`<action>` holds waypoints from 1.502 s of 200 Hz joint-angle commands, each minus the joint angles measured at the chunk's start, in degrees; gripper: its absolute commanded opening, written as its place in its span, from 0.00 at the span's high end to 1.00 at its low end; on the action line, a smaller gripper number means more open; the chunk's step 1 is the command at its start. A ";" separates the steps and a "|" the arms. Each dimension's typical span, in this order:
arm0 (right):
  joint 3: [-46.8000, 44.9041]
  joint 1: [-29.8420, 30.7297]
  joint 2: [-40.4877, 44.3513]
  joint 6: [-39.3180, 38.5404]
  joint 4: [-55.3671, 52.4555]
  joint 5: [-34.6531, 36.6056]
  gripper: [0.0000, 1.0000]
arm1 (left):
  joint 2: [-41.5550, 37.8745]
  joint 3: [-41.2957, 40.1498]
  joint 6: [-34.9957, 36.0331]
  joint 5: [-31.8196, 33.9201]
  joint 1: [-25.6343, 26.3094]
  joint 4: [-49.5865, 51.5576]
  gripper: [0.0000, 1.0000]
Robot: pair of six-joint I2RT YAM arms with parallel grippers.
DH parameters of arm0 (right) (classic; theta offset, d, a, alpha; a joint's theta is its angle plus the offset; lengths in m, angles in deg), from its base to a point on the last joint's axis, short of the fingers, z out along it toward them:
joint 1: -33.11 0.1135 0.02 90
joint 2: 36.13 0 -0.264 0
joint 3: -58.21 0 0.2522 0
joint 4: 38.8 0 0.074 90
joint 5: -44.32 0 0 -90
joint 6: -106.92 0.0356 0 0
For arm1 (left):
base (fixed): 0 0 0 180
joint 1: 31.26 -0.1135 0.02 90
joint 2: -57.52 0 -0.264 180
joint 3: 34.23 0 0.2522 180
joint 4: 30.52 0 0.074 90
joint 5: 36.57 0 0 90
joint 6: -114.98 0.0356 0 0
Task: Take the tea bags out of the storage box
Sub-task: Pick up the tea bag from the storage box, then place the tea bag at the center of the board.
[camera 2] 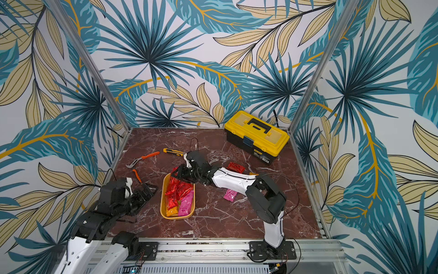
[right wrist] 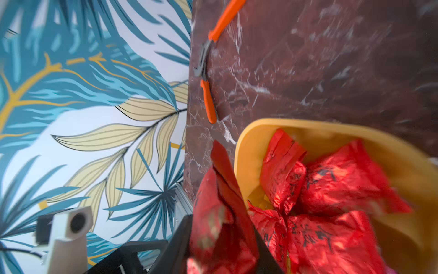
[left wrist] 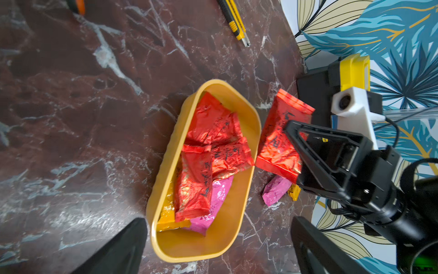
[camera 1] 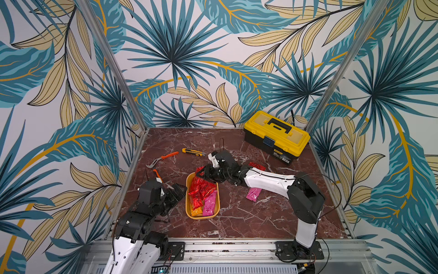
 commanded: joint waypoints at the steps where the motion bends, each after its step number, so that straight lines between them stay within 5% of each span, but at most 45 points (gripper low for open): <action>1: -3.06 -4.45 4.86 -3.00 -2.75 -0.17 0.64 | 5.91 5.57 3.01 -2.05 -0.31 -7.39 0.00; 33: -6.26 -11.21 8.69 -5.51 -5.32 -0.74 0.64 | 18.14 10.59 2.09 -7.34 1.19 -16.42 0.00; 77: -7.51 -19.17 4.78 -7.24 -6.06 -2.46 0.64 | 33.69 15.80 0.96 -3.57 14.60 -24.39 0.00; 110: -3.39 -21.84 -2.64 -8.19 -7.28 -3.29 0.64 | 39.30 15.01 -0.73 -3.63 19.83 -28.88 0.00; 213: 18.34 -22.91 -20.86 -18.72 -24.75 -9.87 0.64 | 30.37 4.82 -2.59 -1.62 19.76 -26.00 0.00; 300: 21.52 -23.00 -23.60 -24.22 -31.36 -7.76 0.56 | 21.13 0.09 -3.45 -1.17 17.37 -22.47 0.00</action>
